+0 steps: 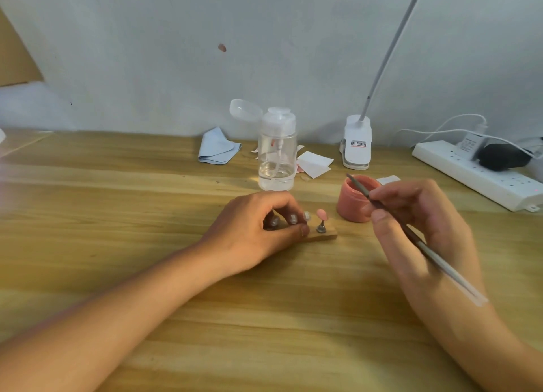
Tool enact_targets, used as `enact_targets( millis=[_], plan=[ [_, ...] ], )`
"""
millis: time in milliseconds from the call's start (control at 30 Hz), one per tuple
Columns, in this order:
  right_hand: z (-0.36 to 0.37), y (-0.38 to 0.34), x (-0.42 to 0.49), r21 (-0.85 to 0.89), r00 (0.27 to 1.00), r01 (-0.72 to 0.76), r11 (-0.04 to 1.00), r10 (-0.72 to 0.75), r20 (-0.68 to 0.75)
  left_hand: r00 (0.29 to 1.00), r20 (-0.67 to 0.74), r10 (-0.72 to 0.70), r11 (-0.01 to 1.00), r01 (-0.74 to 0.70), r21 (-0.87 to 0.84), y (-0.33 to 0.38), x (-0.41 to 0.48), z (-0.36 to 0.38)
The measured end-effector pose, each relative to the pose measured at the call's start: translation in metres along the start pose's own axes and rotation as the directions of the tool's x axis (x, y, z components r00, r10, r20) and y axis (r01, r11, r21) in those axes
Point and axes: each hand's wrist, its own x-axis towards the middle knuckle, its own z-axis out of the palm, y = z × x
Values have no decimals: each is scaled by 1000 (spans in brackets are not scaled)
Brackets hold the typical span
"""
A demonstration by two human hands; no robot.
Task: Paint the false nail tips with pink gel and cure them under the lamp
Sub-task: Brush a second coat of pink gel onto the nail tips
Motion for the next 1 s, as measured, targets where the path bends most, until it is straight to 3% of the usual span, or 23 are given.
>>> enact_targets(
  millis=[133,300,467,600,1000],
  plan=[
    [-2,-2,-1,-5,1000,19,1000,-19,-16,1000,-25,-2,998,3,61,3,-3,-1],
    [-8,3,1,49,999,-17,999,19,-44,991,-84,107,954,-78,290,6,-8,-1],
    [-12,14,6,160,965,-140,977,171,-199,983,-90,162,957,-134,259,7,-9,-2],
    [-15,23,8,223,914,-277,935,328,-238,982,-90,165,950,-134,281,8,-12,-1],
    [-15,24,9,212,891,-341,916,387,-238,984,-62,165,922,-132,363,11,-15,0]
  ],
)
